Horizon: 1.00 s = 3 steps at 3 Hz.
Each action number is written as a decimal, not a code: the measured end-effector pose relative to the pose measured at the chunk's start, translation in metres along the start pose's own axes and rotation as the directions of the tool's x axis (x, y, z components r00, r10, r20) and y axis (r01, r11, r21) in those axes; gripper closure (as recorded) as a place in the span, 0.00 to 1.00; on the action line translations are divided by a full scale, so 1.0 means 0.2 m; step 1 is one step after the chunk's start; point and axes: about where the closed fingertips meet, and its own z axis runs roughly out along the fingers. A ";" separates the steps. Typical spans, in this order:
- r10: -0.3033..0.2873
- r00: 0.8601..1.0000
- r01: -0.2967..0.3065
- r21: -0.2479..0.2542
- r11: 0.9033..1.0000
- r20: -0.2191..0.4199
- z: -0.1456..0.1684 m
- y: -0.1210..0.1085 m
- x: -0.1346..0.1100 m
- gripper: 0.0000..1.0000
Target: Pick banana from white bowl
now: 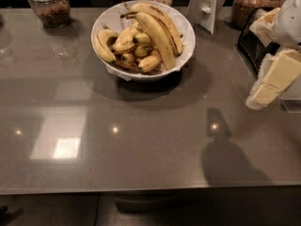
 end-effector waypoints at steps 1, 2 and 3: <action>0.028 0.977 -0.027 -0.010 1.000 0.213 0.08 -0.13 -0.19 0.00; 0.072 0.927 -0.061 -0.041 0.997 0.368 0.14 -0.27 -0.39 0.00; 0.169 0.876 -0.133 -0.110 0.985 0.451 0.25 -0.37 -0.52 0.00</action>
Offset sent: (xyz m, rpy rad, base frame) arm 0.1145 0.0968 0.0336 0.5864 -0.0656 0.0591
